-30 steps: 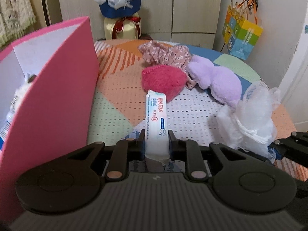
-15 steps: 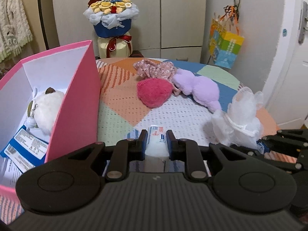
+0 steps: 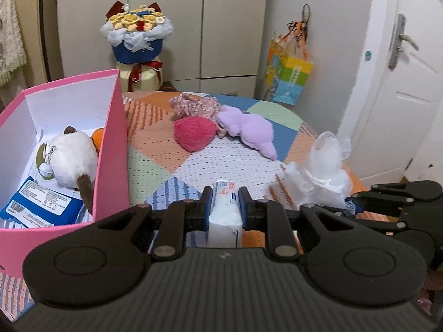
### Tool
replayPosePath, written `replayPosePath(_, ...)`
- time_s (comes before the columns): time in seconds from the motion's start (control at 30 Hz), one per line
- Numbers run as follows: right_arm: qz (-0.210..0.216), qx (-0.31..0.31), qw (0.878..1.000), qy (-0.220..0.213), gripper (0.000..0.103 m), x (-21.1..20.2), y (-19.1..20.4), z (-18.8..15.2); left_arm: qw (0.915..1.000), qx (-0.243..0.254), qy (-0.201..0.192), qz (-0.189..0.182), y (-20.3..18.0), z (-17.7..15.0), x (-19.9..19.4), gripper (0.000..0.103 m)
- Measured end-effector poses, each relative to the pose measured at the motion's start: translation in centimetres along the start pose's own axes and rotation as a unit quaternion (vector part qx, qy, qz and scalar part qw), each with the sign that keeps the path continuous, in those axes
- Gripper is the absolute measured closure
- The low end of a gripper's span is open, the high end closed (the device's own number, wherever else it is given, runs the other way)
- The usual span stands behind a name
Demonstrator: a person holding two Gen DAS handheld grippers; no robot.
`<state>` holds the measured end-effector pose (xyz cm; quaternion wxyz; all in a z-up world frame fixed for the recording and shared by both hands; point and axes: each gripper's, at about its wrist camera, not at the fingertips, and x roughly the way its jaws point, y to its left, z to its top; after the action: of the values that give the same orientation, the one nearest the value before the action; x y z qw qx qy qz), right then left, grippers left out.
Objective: Organize soft objects
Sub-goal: 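Carry the toothpaste tube and mesh puff over the pink box with both grippers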
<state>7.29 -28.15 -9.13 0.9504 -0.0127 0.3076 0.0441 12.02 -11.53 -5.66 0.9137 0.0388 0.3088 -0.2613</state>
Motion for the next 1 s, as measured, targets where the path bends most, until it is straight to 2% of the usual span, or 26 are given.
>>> replayPosePath(0.27, 0.012, -0.005, 0.999, 0.031, 0.088, -1.1, 1.0, -0.4, 0.9992, -0.001, 0.015, -0.038, 0.8, 0.0, -1.9, 0.085)
replayPosePath(0.53, 0.045, -0.023, 0.998, 0.039, 0.088, -2.9, 2.9, 0.1, 0.9961, 0.003, 0.057, -0.068, 1.7, 0.1, -3.4, 0.085)
replayPosePath(0.87, 0.099, -0.064, 0.993, 0.03, 0.088, -7.1, 6.2, 0.7, 0.9944, 0.01, 0.092, -0.051, 4.2, -0.5, -6.7, 0.085)
replayPosePath(1.0, 0.123, -0.066, 0.99, 0.023, 0.088, -8.5, 7.2, 1.3, 0.9954, 0.007, 0.083, -0.046, 5.5, -0.7, -8.8, 0.085)
